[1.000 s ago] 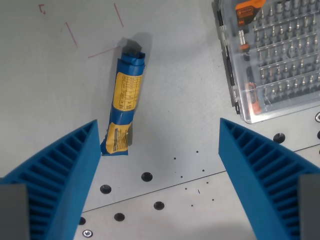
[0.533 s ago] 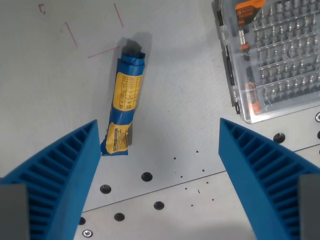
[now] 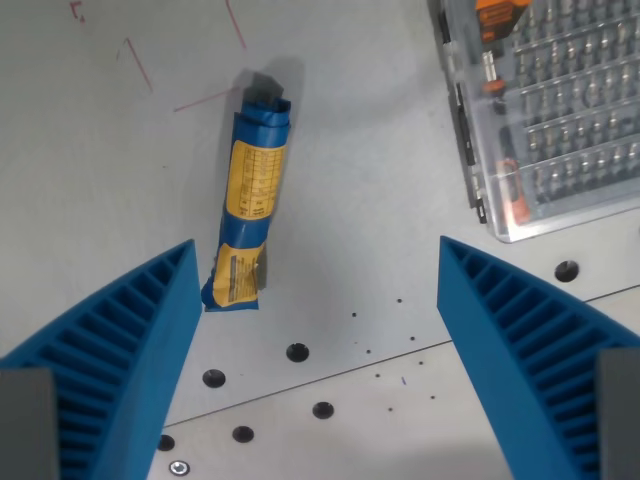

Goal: Move above the blue bag

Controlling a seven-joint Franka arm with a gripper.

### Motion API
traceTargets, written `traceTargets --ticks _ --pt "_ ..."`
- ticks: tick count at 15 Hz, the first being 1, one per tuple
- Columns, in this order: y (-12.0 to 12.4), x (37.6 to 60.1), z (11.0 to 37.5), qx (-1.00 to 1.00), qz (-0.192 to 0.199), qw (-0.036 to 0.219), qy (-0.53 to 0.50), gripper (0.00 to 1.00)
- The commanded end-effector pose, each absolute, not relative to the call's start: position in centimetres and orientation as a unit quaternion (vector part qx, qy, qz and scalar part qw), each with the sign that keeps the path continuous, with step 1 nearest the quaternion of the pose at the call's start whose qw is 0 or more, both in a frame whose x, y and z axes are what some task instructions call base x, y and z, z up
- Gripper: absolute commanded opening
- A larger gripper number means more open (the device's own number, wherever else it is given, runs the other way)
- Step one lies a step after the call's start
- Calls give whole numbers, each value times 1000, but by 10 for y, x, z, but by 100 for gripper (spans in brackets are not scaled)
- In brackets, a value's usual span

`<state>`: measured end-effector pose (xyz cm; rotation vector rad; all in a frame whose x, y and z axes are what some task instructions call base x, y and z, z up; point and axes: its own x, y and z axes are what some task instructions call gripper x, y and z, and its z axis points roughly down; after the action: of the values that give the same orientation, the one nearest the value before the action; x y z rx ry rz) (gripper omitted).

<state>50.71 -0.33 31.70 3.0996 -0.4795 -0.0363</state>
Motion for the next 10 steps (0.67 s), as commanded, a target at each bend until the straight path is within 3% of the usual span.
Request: traceTargets --ticks 1,10 --pt "3 502 305 982 25 1 -189 100" --pt "17 494 266 973 33 -1 -227 100"
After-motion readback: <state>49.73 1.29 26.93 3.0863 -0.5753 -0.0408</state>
